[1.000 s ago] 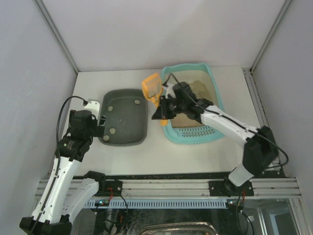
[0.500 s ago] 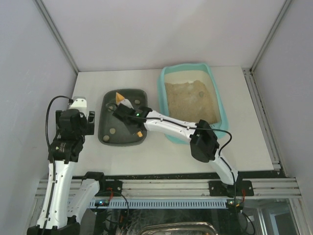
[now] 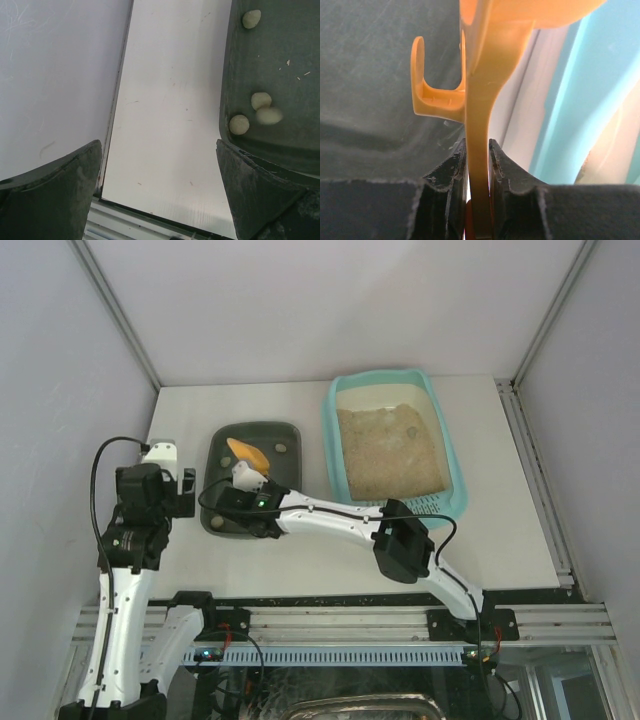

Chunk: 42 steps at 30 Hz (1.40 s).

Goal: Clean the litter box

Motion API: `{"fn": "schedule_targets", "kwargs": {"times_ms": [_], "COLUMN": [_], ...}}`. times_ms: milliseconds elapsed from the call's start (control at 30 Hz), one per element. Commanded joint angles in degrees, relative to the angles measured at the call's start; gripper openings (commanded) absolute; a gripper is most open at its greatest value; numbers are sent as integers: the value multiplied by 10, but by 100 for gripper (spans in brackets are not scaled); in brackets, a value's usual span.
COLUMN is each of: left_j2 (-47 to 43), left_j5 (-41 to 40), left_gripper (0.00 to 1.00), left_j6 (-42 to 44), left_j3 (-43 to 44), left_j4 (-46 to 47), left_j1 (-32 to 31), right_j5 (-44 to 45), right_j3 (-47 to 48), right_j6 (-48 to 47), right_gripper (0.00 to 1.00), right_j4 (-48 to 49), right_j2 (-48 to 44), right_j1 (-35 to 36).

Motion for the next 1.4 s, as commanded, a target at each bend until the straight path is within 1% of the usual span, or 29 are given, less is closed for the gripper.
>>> {"fn": "schedule_targets", "kwargs": {"times_ms": [0,67,133,233,333,400,467,533,567,633,700,733,800,833,867,933,1000,1133,1367], "left_j2": [5,17,40,88,126,148,162,171,174,186,206,213,220,222,223,224,222,216,198], "left_j5": [15,32,70,148,246,297,320,346,365,407,453,478,529,553,582,616,632,630,631], "left_gripper": [100,100,100,100,100,100,99,99,100,99,100,100,100,100,100,100,100,100,100], "left_j6": [-14,-11,-5,-1,-7,-4,0,4,8,18,32,38,45,50,57,70,75,80,80], "left_j3": [42,60,84,117,127,136,142,144,144,150,163,170,183,189,198,211,216,209,188], "left_j4": [18,9,-10,-52,-82,-104,-118,-125,-129,-145,-173,-185,-203,-212,-224,-242,-251,-250,-237], "left_j1": [5,5,5,5,6,6,6,6,6,6,6,6,6,6,6,6,6,5,5], "right_j5": [80,92,81,2,-31,-75,-128,-192,-208,-210,-214,-222,-273,-278,-267,-251,-252,-203,-111], "right_j3": [18,14,-12,-92,-147,-178,-190,-188,-182,-161,-127,-123,-121,-112,-97,-68,-51,-45,-47], "right_j6": [-17,15,46,64,107,117,128,118,109,104,101,95,85,89,95,97,95,104,133], "right_gripper": [0,0,0,0,0,0,0,0,0,0,0,0,0,0,0,0,0,0,0], "right_j4": [0,-27,-40,-35,-81,-113,-145,-176,-193,-233,-291,-294,-289,-296,-308,-316,-319,-321,-321], "right_j2": [-13,-36,-87,-176,-251,-288,-320,-338,-342,-332,-301,-291,-266,-250,-226,-183,-143,-85,-46], "right_j1": [7,3,-9,-42,-83,-118,-160,-206,-225,-260,-291,-308,-340,-350,-355,-362,-370,-373,-377]}}
